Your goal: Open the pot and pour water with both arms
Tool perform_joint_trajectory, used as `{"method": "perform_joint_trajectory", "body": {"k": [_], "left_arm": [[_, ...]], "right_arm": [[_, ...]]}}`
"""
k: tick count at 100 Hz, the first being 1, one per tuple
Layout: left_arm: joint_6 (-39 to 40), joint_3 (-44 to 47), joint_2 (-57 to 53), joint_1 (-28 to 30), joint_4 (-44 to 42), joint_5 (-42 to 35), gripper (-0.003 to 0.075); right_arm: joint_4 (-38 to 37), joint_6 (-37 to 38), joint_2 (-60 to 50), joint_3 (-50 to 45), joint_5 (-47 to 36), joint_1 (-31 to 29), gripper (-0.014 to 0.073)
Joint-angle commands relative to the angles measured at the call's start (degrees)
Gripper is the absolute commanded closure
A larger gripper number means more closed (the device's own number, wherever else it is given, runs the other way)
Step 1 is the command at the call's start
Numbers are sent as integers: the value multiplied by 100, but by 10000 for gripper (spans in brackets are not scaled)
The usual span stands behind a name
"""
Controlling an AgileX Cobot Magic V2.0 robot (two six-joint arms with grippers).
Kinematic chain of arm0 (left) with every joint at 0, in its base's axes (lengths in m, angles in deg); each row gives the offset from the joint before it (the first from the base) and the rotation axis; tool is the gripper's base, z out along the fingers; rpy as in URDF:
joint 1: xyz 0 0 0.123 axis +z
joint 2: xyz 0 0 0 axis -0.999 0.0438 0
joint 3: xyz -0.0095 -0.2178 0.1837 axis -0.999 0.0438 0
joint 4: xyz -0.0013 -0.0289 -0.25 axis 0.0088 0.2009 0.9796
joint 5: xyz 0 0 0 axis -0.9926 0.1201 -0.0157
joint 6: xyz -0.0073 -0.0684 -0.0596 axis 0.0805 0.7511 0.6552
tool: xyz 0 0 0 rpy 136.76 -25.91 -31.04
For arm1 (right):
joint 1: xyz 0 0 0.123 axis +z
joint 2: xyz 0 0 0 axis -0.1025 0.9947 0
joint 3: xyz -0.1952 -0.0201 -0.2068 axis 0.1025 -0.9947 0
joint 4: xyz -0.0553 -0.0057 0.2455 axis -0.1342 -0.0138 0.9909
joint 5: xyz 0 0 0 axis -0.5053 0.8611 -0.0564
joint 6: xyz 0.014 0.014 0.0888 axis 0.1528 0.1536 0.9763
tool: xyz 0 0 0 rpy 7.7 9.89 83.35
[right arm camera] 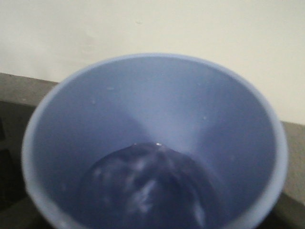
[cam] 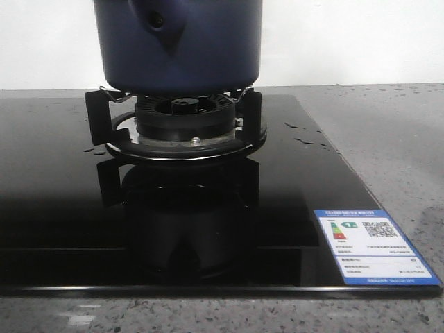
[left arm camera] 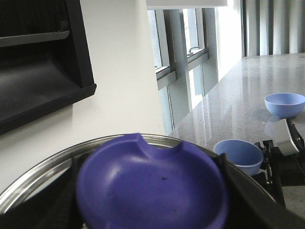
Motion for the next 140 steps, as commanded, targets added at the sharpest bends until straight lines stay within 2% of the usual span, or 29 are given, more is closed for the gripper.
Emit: {"method": "perform_joint_trajectory", "body": {"k": [1,17,48,75,105,140], "left_arm": [[39,-161,-167,-48,570,7,444],[39,-161,-167,-48,570,10,444],[86,-161,-167,-48,570,-2,444],[86,-161,-167,-48,570,-55,444],[86,-161,-167,-48,591,-78,444],[86,-161,-167,-48,625,-216,444]], "right_arm": [[-288,-9,-121,469,-460,132,379],[-679,-9,-59,1186,-64,533,379],[-1195,-9,725,2978,1482,991,379],[-1870,-9,1390,4084,1917,1387,379],[-2611,-9,2121,4670,1993,1717,379],[-3758,-9,2407,4680,1931,1769,379]]}}
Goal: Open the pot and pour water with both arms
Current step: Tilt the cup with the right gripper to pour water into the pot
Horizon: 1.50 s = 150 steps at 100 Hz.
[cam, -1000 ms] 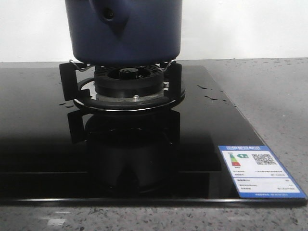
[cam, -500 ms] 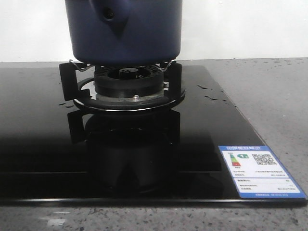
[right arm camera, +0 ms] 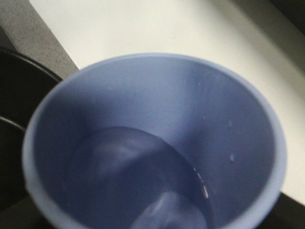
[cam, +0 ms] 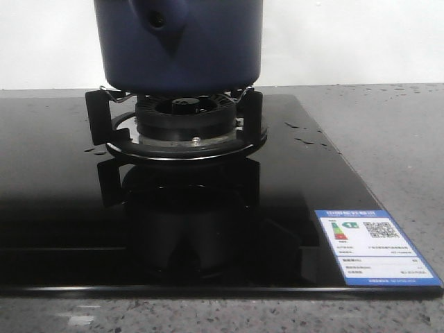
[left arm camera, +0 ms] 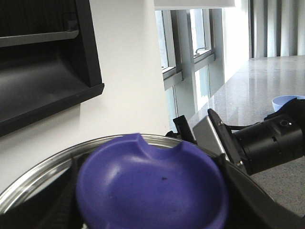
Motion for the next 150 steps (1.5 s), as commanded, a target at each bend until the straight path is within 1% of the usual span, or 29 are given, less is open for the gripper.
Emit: {"method": "perform_joint_trajectory", "body": {"k": [1,42,58,80,100,112,123,150], "left_arm": [[59,-161,-167,-45,605,-86,444],[59,-161,-167,-45,605,-156,444],[59,-161,-167,-45,605,-156,444],[59,-161,-167,-45,605,-156,444],[59,-161,-167,-45,616,-119,444],[59,-161,-167,-45,616,-106,444],[59,-161,-167,-45,616,-103,444],[59,-161,-167,-45,616,-59,444]], "right_arm": [[-394,-9,-174,254,-615,7,379],[-1893,-9,162,254,-681,398,379],[-2281,-9,227,254,-735,406,379],[-3447,-9,227,254,-1152,406,379],[-3659,-9,227,254,-1127,392,379],[-4222,-9,227,254,-1140,392,379],[-4476,-9,227,296,-1102,392,379],[-5246,-9,454,1018,-856,392,379]]}}
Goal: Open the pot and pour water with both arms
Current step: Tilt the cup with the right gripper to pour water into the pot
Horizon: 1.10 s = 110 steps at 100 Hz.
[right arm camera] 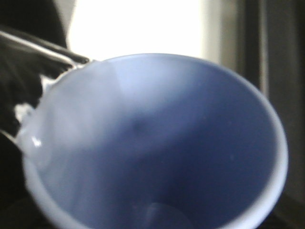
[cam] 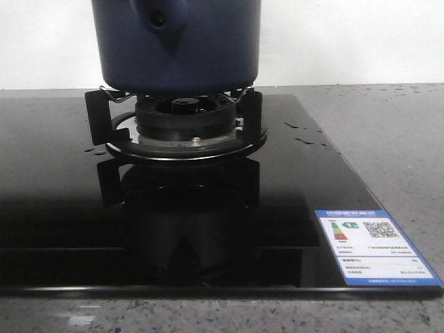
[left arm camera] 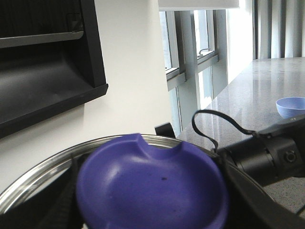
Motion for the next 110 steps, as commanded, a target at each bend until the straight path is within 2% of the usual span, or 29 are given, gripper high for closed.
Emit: {"method": "perform_joint_trajectory", "body": {"k": [1,37,47,58,78,84,96,110], "left_arm": [[59,-161,-167,-45,597,25,444],[59,-161,-167,-45,597,39,444],[59,-161,-167,-45,597,39,444],[59,-161,-167,-45,597,40,444],[59,-161,-167,-45,597,40,444],[59,-161,-167,-45,597,40,444],[59,-161,-167,-45,597,40,444],[59,-161,-167,-45,597,40,444]], "right_arm": [[-323,-9,-149,423,-82,-14,379],[-2406,-9,-109,557,597,-14,379],[-2539,-9,-109,557,728,-14,379],[-3012,-9,-109,557,728,-14,379],[-3012,-9,-109,595,728,-14,379],[-2786,214,-109,595,728,-14,379],[-1683,1509,-109,595,858,-4,379],[-612,2935,-234,595,1519,-4,379]]}}
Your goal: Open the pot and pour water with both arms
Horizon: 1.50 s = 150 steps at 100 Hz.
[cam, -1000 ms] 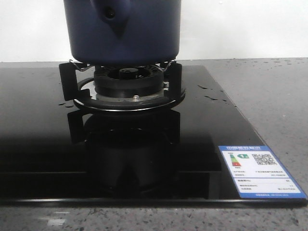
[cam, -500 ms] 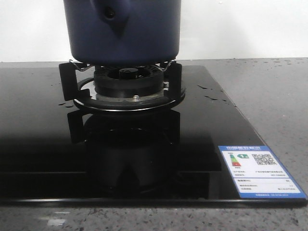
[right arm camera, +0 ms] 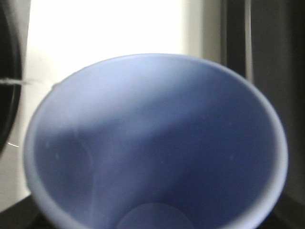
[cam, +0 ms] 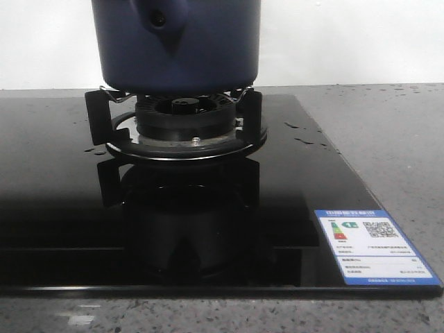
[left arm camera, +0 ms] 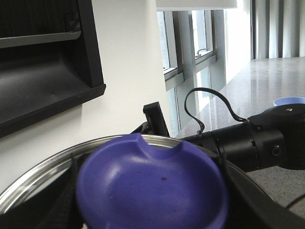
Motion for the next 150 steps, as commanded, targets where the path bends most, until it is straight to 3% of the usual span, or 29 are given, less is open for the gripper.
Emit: {"method": "perform_joint_trajectory", "body": {"k": [1,15,28,39,57,82,120,127,144,150], "left_arm": [[59,-161,-167,-45,597,8,444],[59,-161,-167,-45,597,8,444],[59,-161,-156,-45,597,8,444],[59,-161,-104,-45,597,8,444],[59,-161,38,-114,574,8,444],[59,-161,225,-388,455,17,444],[-95,-161,233,-415,419,-10,444],[-95,-161,233,-415,419,-10,444],[-95,-161,233,-415,419,-10,444],[-95,-161,233,-415,419,-10,444]], "right_arm": [[650,954,-379,217,482,-13,379],[1481,1823,-727,171,922,-206,379],[2320,2083,-1224,-242,698,-618,378],[2803,2546,-1731,-1043,44,-1204,378],[2937,3423,-2262,-2714,-1650,-2286,378],[3425,3464,-2264,-4468,-3359,-3319,379],[3414,3464,-1876,-4858,-3439,-3458,370],[3414,3464,-1876,-4858,-3609,-3458,312],[3414,3464,-1901,-4858,-3597,-3458,-5],[3414,3464,-1947,-4858,-3611,-3458,-70]]}}
